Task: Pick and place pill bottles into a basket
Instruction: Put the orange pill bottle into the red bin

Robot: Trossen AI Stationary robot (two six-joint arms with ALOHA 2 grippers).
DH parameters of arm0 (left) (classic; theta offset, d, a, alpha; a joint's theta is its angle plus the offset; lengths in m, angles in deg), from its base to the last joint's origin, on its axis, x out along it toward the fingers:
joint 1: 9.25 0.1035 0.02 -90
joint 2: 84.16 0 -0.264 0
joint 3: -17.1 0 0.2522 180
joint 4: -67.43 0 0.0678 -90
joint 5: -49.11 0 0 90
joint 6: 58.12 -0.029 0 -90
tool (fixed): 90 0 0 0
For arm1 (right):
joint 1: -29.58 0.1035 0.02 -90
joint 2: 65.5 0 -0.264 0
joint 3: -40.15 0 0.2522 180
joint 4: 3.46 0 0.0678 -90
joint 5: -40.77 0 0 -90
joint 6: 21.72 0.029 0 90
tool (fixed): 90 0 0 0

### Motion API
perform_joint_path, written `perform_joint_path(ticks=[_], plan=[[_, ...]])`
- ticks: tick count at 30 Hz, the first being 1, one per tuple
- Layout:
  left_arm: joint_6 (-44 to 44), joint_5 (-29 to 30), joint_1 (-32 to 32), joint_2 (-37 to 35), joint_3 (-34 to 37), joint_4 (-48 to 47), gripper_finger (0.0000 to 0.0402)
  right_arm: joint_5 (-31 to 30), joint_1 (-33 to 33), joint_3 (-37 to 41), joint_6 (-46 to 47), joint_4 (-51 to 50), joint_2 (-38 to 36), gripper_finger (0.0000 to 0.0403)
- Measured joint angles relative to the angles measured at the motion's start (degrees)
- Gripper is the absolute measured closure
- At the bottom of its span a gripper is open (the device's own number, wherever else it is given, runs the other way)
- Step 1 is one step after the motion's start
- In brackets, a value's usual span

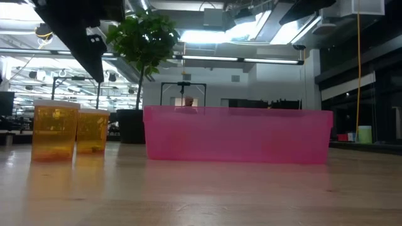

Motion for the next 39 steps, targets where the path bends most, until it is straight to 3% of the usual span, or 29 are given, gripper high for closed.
perform_joint_path(ticks=[7, 18, 34, 39], plan=[[-1.3, -4.7, 3.6, 0.0, 5.7, 6.3, 0.0004, 0.0, 0.0, 0.0, -0.2, 0.0, 0.0, 0.0080], [0.7, -6.2, 6.5, 0.1, 13.6, 15.6, 0.0004, 0.0, 0.0, 0.0, -2.8, -0.1, 0.0, 0.0080], [3.1, -9.3, 6.5, 4.1, 17.8, 25.4, 0.0006, 0.0, 0.0, 0.0, -3.0, -0.3, 0.0, 0.0080], [3.1, -9.3, 6.5, 6.2, 17.8, 26.9, 0.0039, 0.0, 0.0, 0.0, -3.0, -0.3, 0.0, 0.0080]])
